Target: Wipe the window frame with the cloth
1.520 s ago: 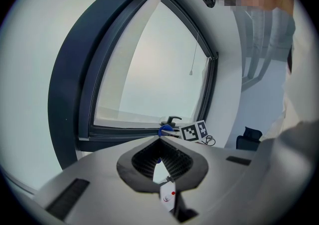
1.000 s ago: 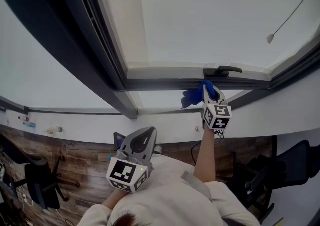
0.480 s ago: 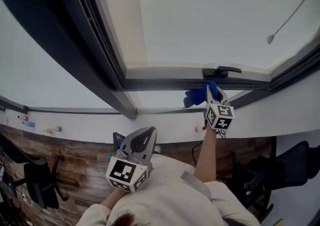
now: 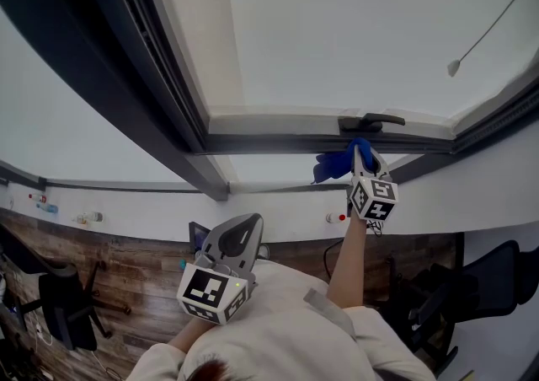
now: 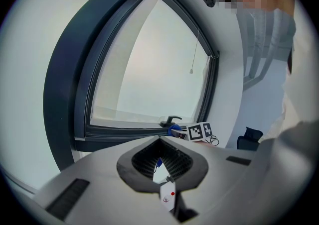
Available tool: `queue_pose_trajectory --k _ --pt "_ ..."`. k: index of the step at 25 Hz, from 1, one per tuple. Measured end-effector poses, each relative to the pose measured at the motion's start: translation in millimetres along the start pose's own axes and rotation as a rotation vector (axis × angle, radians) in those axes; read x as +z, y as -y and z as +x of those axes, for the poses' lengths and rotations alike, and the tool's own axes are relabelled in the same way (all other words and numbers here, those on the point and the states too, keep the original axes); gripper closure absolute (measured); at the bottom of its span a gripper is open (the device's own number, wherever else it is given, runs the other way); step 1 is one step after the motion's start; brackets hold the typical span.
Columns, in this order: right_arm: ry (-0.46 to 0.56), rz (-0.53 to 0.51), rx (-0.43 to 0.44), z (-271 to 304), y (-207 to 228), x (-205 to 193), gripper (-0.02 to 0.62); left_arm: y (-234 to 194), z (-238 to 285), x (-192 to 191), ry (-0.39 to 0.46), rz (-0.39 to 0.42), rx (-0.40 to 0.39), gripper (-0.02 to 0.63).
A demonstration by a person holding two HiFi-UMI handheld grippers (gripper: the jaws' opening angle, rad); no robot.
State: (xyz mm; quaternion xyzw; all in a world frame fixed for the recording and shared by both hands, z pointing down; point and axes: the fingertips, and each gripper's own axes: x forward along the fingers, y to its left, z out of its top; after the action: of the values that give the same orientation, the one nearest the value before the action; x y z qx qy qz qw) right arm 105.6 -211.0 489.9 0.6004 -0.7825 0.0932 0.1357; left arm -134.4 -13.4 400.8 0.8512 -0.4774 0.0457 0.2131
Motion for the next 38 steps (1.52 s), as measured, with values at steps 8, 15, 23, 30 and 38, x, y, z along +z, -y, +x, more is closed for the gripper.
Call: queue_pose_trajectory --k 8,15,23,30,38 --pt "0.004 0.006 -0.005 -1 5 0 0.545 2 3 2 0.001 0.011 0.003 0.601" --pt "0.020 0.024 -0.021 -5 4 1 0.545 1 4 7 0.007 0.016 0.005 0.600" --pt "0.059 -0.034 0.068 -54 -41 1 0.545 21 15 4 -0.019 0.052 -0.098 0.600" --pt "0.090 -0.009 0.094 -112 -68 -5 0.545 35 16 -1 -0.045 0.075 -0.184 0.600" --pt "0.052 0.040 0.115 -133 -103 -22 0.545 34 7 -6 -0.070 0.075 -0.242 0.601"
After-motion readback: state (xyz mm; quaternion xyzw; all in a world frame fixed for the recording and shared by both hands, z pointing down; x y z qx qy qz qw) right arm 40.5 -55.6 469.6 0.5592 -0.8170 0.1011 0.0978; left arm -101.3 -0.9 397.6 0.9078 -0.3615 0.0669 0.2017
